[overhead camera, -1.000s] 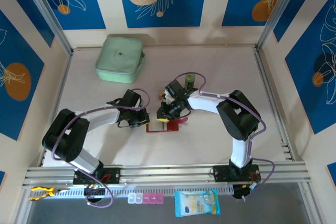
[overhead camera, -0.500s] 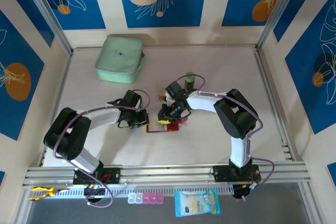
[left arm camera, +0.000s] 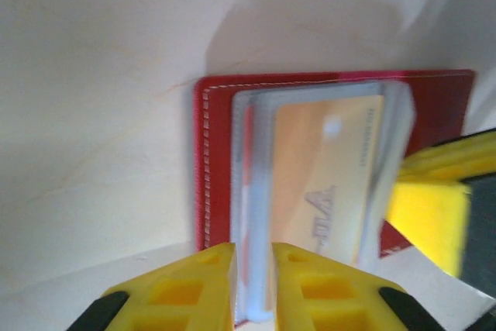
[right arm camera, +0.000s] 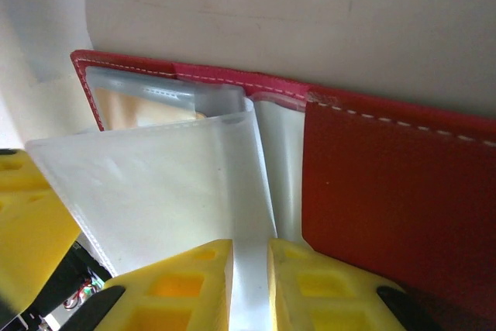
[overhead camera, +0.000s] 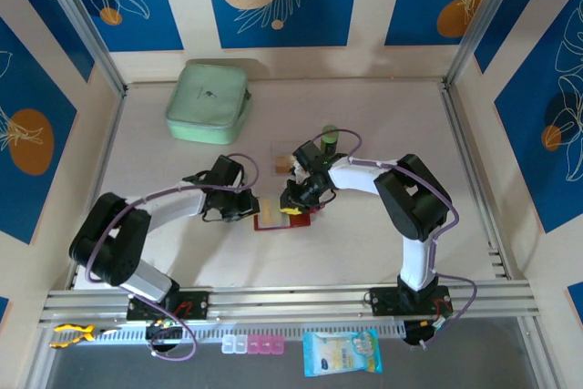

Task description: Take the credit cards out of the card holder

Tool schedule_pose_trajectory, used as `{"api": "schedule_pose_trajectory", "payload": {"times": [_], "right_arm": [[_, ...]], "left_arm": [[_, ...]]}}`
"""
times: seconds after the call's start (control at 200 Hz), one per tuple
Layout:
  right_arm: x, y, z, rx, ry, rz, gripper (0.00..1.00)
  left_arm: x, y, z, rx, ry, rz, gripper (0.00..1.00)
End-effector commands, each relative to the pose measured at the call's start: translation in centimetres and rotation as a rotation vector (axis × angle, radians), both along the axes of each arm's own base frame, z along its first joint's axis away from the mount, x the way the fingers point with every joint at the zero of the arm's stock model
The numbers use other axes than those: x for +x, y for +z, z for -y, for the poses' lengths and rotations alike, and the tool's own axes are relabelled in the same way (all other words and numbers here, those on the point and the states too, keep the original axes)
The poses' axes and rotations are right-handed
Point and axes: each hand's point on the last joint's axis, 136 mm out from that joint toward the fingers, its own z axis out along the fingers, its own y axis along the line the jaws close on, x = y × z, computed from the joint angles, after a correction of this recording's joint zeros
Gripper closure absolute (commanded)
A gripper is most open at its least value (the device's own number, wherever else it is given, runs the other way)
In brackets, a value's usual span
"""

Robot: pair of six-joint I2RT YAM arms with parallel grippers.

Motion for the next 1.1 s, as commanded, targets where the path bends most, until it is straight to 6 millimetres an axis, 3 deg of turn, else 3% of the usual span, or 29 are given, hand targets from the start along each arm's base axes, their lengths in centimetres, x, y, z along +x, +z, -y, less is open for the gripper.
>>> {"api": "schedule_pose_trajectory", "payload": {"times": [0.0, 0.135, 0.305, 0.685, 1.095], "right_arm": [[-0.5, 0.3, 0.2, 0.001, 0.016, -0.010, 0.79], [-0.6, 0.2, 0.2, -0.002, 0.016, -0.012, 0.79], [-0.7, 0.3, 0.2, -0.004, 0.018, -0.012, 0.79], [-0.5, 1.2, 0.6, -0.012, 0.008, 0.017, 0.79], [0.1, 4.1, 4.9, -0.062, -0.061, 0.111, 0.77]], "left_arm": [[0.2, 2.0, 1.3, -0.078, -0.001, 0.018, 0.78], [0.5, 2.6, 2.7, -0.152, 0.001, 0.022, 0.70], [0.1, 2.2, 4.4, -0.200, -0.024, -0.011, 0.68], [0.1, 1.2, 5.5, -0.218, -0.031, -0.041, 0.69], [0.8, 2.8, 8.4, -0.227, -0.092, -0.022, 0.66]]}}
